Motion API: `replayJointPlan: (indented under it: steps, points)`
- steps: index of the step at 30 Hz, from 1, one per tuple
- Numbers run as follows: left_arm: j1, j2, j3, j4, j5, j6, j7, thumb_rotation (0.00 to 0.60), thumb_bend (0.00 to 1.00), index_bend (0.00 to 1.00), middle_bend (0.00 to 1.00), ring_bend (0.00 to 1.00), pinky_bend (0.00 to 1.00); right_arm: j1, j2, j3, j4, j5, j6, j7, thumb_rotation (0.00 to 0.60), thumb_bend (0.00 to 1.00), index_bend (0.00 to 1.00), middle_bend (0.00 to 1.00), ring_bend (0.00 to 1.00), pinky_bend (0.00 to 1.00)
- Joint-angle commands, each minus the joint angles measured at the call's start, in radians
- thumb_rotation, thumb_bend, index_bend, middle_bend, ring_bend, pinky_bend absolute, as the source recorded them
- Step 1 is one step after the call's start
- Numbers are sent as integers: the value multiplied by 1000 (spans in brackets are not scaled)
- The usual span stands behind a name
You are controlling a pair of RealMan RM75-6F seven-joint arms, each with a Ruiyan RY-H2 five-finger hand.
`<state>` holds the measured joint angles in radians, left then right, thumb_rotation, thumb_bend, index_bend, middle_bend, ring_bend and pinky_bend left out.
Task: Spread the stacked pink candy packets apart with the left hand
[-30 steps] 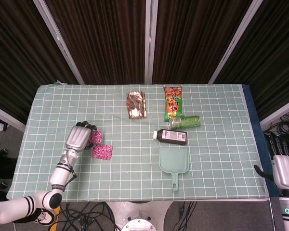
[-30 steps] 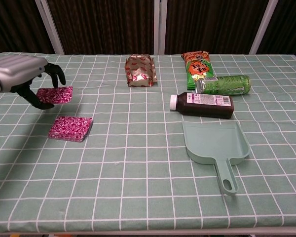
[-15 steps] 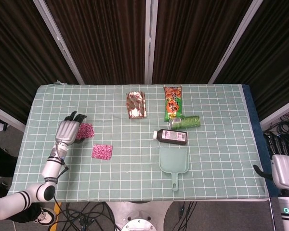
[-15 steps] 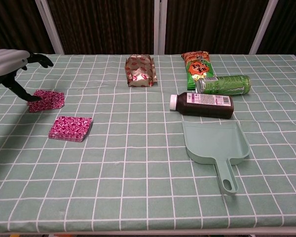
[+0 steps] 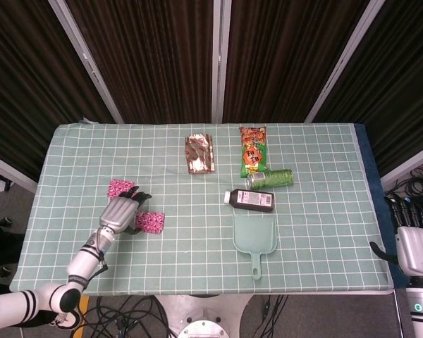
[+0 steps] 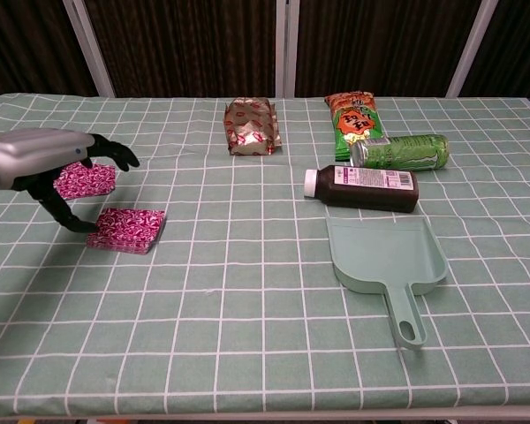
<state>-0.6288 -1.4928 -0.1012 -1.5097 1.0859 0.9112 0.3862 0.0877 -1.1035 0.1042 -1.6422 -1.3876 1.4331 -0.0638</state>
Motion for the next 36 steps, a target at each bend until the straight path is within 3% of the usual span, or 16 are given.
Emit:
replayJointPlan:
  steps: [1,12,36]
  points:
    - [-3,-18,11,12,-3,5,16,600,164,155,184,12,203,-1,-1,1,4,-2,4,5,600,102,0,0,0,0]
    - [-5,-83,20,84,57,31,-28,600,167,155,283,12,204,2,-15,2,29,-10,7,21,600,101,0,0,0,0]
    - [-12,-117,26,124,39,6,-24,600,189,163,291,13,204,4,-18,5,42,-6,2,33,600,104,0,0,0,0]
